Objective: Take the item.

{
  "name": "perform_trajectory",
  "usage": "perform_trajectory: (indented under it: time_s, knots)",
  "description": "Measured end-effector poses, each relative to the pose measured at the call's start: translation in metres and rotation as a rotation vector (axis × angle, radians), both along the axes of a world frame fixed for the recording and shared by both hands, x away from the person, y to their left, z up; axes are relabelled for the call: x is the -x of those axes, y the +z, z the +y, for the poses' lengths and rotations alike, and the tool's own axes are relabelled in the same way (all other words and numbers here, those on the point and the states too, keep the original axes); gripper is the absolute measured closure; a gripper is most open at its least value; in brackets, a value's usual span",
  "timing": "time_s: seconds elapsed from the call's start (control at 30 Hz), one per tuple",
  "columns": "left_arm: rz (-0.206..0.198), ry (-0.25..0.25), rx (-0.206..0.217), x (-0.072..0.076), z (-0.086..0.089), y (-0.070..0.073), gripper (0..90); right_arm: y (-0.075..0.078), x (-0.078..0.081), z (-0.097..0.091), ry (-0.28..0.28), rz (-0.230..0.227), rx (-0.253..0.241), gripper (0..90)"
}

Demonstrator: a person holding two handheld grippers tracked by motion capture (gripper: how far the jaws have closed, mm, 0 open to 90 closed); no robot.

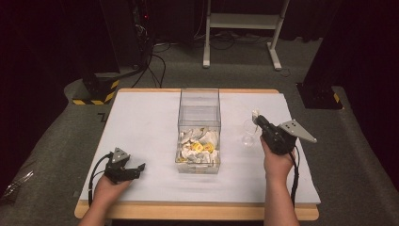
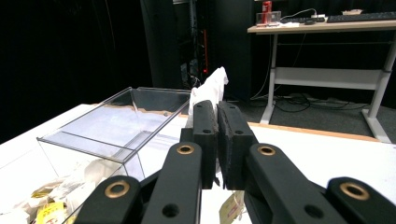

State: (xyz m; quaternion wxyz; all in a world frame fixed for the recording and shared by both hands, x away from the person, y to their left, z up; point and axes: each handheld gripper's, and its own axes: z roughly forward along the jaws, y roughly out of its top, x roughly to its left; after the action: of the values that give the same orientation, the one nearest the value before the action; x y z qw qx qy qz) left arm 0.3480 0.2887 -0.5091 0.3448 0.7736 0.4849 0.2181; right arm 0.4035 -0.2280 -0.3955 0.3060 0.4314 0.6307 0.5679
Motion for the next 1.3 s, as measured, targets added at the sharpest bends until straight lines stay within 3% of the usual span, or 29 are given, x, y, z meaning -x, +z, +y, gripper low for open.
perform_trajectory:
  time_s: [0.53, 0.9, 1.3]
  knots:
    - [-0.001, 0.0, -0.001, 0.0, 0.0, 0.0, 22.8, -0.002, -0.021, 0.002, -0.001, 0.012, -0.006, 86.7]
    - [0.0, 0.0, -0.002, 0.0, 0.0, 0.0, 22.8, -0.02, -0.031, -0.001, -0.004, 0.072, -0.008, 86.8]
    - [-0.006, -0.001, -0.002, 0.0, 0.0, 0.0, 22.9, -0.032, -0.034, -0.002, -0.017, 0.103, 0.011, 86.7]
